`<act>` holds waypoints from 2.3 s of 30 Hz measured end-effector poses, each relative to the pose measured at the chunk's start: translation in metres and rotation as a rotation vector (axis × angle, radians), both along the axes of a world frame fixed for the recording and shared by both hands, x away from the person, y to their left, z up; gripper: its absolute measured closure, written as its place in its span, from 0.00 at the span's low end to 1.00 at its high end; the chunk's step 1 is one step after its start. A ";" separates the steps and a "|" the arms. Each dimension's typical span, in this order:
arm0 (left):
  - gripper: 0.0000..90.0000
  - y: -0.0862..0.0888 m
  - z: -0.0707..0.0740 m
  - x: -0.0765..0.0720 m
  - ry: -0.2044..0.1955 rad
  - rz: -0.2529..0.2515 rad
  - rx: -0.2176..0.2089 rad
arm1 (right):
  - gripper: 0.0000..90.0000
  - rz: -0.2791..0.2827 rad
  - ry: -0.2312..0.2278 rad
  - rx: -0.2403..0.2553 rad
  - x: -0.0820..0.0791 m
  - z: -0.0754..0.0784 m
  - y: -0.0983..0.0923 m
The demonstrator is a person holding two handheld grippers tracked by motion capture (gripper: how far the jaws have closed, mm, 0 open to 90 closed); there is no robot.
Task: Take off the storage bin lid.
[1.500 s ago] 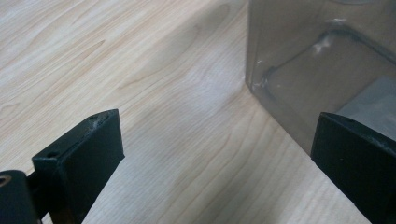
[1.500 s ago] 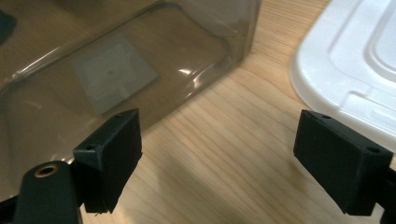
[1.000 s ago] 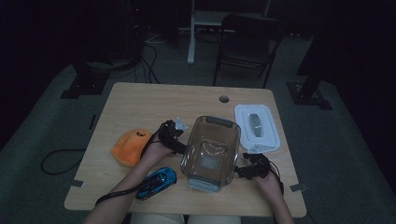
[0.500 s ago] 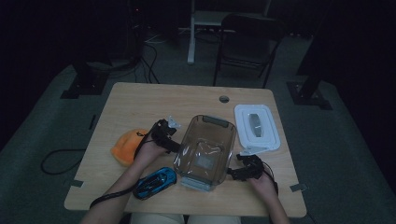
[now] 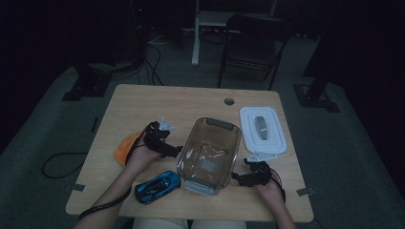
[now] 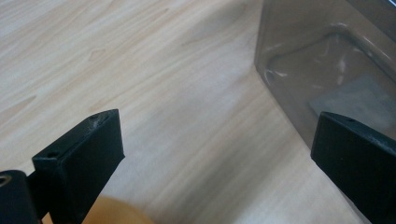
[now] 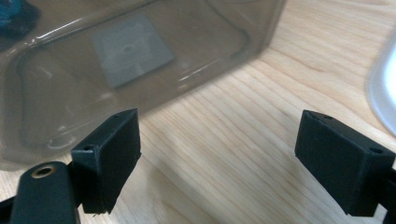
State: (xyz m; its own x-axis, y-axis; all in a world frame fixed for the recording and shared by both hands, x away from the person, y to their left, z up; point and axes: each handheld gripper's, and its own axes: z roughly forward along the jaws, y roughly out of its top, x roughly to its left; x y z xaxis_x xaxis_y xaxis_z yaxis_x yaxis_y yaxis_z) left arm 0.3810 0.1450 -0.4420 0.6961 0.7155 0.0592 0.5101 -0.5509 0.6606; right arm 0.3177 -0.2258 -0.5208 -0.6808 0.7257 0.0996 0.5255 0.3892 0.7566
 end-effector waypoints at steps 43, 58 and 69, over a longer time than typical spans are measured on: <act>0.02 0.121 -0.016 -0.058 -0.009 0.278 0.000 | 0.15 -0.099 -0.054 -0.007 -0.032 -0.004 -0.030; 0.00 0.118 -0.031 -0.048 0.005 0.265 0.029 | 0.16 -0.139 -0.042 -0.024 -0.038 -0.004 -0.040; 0.18 0.113 -0.033 -0.051 -0.017 0.255 0.053 | 0.16 -0.151 -0.019 -0.100 -0.035 -0.006 -0.035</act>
State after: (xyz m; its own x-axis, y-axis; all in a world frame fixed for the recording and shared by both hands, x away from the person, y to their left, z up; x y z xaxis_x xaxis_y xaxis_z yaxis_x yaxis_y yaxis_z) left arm 0.3300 0.2582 -0.4746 0.4918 0.8635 0.1116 0.6262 -0.4399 0.6437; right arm 0.2824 -0.2608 -0.5272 -0.5641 0.8256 0.0101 0.5697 0.3803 0.7285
